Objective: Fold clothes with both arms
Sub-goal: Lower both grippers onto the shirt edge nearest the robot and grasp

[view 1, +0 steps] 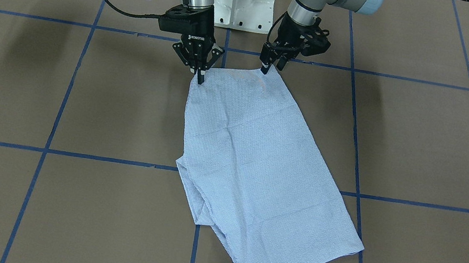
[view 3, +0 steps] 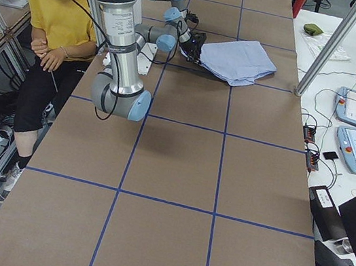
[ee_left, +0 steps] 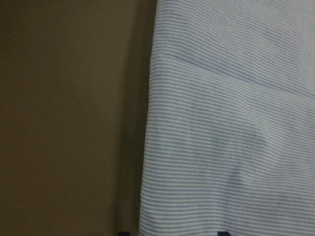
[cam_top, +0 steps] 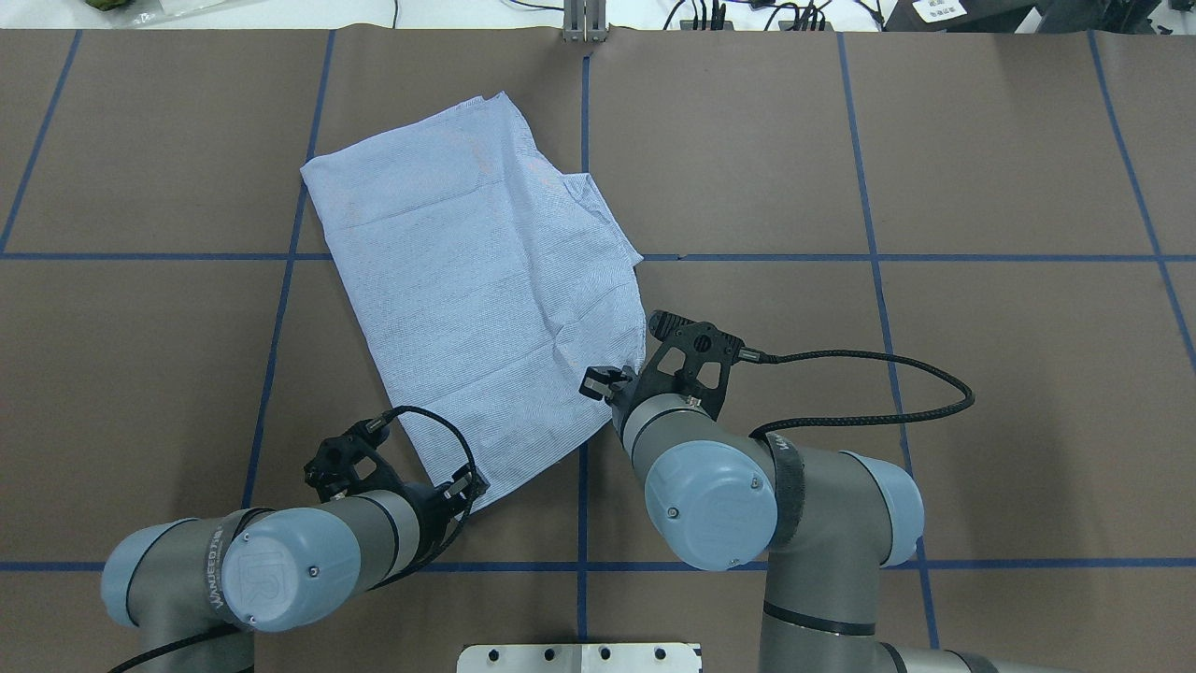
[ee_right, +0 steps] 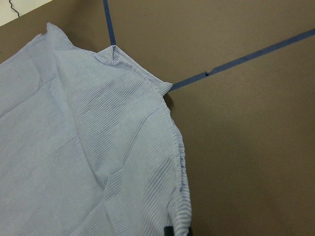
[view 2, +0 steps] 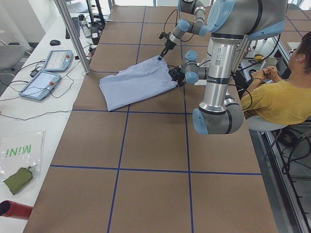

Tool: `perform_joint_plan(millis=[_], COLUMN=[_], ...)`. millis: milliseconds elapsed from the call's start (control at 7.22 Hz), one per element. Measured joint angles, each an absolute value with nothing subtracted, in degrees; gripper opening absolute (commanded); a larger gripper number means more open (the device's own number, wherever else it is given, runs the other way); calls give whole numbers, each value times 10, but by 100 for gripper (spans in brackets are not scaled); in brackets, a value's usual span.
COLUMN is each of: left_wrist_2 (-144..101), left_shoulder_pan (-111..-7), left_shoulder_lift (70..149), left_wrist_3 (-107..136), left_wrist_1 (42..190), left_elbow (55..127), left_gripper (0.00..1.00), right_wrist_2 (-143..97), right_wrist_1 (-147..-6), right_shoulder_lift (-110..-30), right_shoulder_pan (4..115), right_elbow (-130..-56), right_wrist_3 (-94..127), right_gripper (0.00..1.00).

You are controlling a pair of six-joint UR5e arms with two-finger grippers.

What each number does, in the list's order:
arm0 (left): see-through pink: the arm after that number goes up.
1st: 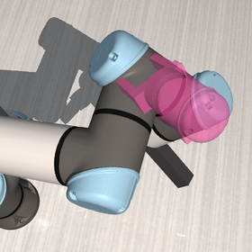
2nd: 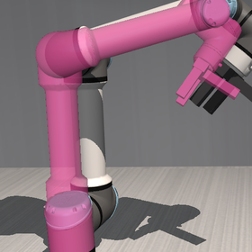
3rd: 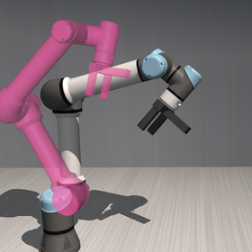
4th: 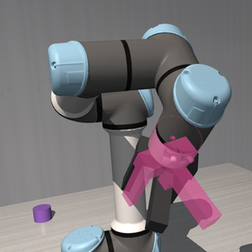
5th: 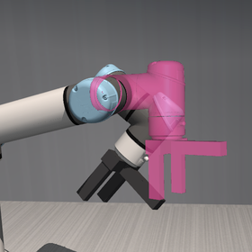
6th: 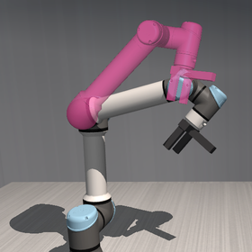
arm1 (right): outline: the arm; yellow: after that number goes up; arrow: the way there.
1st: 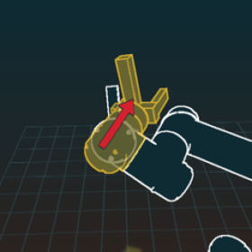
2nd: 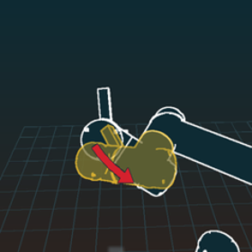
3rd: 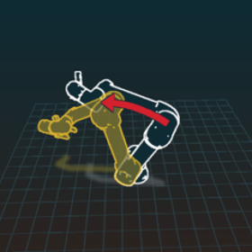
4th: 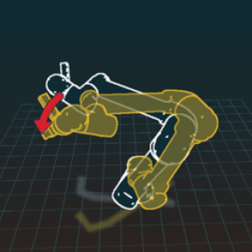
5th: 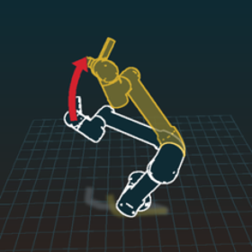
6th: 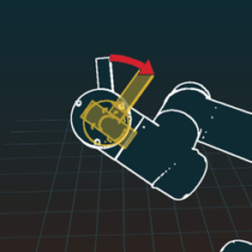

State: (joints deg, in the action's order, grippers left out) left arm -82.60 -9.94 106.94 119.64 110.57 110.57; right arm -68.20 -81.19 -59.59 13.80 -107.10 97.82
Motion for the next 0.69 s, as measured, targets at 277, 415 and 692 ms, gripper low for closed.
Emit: perform_joint_plan(millis=[277,415,692], left_wrist_2=[-825,-824,-824], left_shoulder_pan=[-96,-95,-95], left_shoulder_lift=[1069,1069,1070], left_wrist_3=[1197,1197,1197], left_wrist_1=[1106,1106,1106], left_elbow=[1105,1106,1117], left_gripper=[0,0,0], right_wrist_2=[-682,-682,-682], right_wrist_1=[-812,-812,-811], right_shoulder_lift=[-596,-597,-604], right_shoulder_pan=[137,137,136], right_elbow=[-1071,-1071,-1070], right_wrist_3=[978,978,976], right_gripper=[0,0,0])
